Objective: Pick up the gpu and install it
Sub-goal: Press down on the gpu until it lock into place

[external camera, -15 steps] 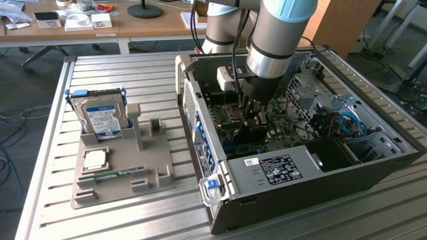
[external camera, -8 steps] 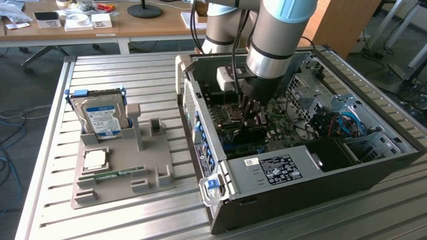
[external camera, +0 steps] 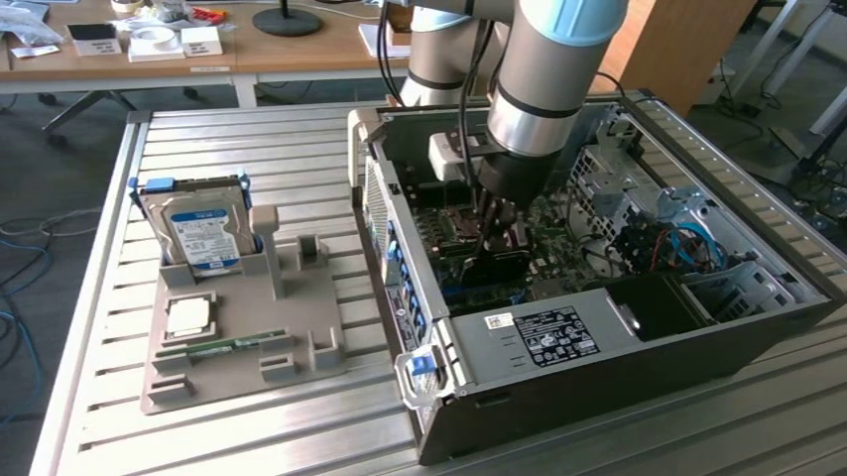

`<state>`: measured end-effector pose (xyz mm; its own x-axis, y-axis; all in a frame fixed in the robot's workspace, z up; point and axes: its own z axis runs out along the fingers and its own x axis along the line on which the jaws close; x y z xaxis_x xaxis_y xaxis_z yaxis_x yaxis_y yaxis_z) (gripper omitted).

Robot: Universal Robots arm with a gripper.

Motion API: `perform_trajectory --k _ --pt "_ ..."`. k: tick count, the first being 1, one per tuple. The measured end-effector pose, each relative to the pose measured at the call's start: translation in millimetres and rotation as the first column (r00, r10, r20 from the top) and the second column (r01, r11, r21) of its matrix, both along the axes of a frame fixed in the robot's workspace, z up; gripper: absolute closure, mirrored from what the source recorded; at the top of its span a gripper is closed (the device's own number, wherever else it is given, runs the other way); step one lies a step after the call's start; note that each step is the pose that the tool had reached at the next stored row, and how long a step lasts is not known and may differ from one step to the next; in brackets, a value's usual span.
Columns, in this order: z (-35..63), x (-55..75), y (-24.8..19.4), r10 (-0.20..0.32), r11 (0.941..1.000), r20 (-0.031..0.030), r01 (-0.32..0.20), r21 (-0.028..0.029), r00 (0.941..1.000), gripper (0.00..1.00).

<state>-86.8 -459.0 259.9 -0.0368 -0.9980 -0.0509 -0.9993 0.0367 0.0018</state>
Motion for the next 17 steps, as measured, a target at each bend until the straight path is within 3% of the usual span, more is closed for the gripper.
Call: perform_trajectory --k 17 --pt "0.5 -0.4 0.1 0.000 1.0000 0.0011 0.000 0.0016 1.0000 0.89"
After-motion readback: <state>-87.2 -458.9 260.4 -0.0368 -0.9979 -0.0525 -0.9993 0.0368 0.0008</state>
